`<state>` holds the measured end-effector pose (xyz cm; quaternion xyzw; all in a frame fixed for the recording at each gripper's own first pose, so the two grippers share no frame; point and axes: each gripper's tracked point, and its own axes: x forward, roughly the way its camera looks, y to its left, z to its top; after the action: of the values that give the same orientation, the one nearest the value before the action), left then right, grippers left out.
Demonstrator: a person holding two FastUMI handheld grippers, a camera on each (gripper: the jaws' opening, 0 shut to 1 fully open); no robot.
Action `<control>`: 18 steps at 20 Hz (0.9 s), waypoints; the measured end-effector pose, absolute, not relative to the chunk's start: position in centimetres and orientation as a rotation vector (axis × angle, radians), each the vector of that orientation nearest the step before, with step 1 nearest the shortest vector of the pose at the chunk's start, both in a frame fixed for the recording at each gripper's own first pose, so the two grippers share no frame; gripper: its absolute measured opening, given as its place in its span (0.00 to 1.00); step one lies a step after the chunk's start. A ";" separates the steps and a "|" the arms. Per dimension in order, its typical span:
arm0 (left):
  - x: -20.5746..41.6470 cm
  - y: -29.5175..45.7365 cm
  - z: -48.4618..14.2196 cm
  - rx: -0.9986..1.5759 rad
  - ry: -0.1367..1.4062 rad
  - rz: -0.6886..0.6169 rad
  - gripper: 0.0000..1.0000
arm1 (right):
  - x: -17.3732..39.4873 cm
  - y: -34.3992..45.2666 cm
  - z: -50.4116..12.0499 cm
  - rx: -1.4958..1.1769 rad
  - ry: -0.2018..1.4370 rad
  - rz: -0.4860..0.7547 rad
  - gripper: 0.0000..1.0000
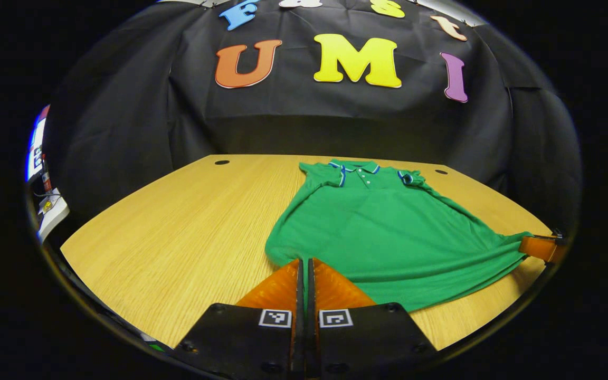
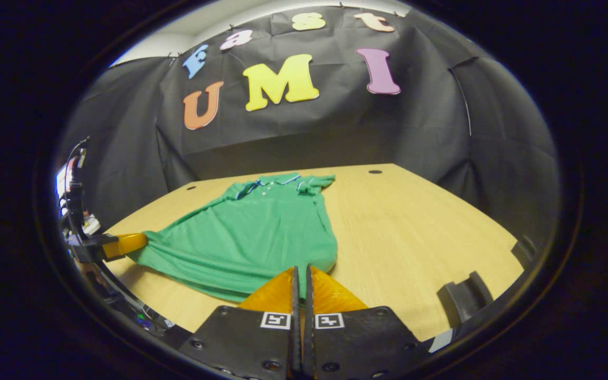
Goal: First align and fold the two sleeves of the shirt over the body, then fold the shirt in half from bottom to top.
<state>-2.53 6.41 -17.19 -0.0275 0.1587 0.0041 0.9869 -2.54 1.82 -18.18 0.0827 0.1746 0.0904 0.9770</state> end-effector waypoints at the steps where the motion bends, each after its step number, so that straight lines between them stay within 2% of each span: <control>1: -2.2 6.1 -16.2 -0.050 0.305 0.001 0.06 | -2.0 1.6 -17.1 0.163 0.330 0.182 0.02; 2: -1.7 6.0 -15.3 -0.047 0.289 -0.007 0.06 | -1.4 1.3 -15.9 0.158 0.309 0.179 0.00; 9: 4.0 6.1 -7.8 -0.062 0.171 -0.032 0.06 | 5.1 1.1 -9.1 0.146 0.182 0.185 0.02; 18: 16.0 6.6 -0.1 0.009 0.057 -0.054 0.06 | 18.5 2.0 -1.7 0.099 0.063 0.130 0.02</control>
<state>16.02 6.60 -0.14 0.0045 0.0286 -0.0272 0.9992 18.52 2.01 -1.75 0.0494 0.0316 0.0651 0.9962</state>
